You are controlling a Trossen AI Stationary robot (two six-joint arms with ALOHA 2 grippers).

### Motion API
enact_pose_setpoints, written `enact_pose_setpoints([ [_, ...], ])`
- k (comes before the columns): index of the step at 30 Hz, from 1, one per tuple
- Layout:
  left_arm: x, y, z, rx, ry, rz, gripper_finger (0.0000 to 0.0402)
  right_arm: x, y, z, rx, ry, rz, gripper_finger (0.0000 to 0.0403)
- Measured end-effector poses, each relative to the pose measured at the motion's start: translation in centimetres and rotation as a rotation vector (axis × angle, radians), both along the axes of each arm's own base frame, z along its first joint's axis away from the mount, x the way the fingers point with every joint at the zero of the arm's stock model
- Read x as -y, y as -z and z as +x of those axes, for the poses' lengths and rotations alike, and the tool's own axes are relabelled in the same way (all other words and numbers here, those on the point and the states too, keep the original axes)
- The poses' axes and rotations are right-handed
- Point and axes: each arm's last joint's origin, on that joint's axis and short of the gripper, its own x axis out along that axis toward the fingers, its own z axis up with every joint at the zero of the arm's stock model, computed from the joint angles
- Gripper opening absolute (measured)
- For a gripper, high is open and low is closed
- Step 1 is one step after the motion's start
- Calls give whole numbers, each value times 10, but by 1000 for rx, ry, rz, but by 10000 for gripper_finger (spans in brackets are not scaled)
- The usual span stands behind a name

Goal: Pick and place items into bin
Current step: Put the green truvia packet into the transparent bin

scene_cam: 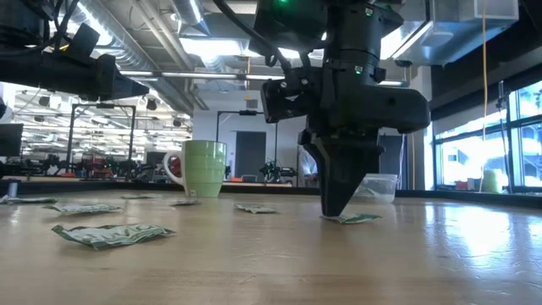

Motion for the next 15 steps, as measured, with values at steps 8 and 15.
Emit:
enact_pose_setpoints([
  [8, 0, 0, 0, 0, 0, 0, 77, 0, 1, -1, -8, 23, 2, 90],
  [15, 0, 0, 0, -1, 0, 1, 77, 2, 1, -2, -27, 28, -3, 132],
])
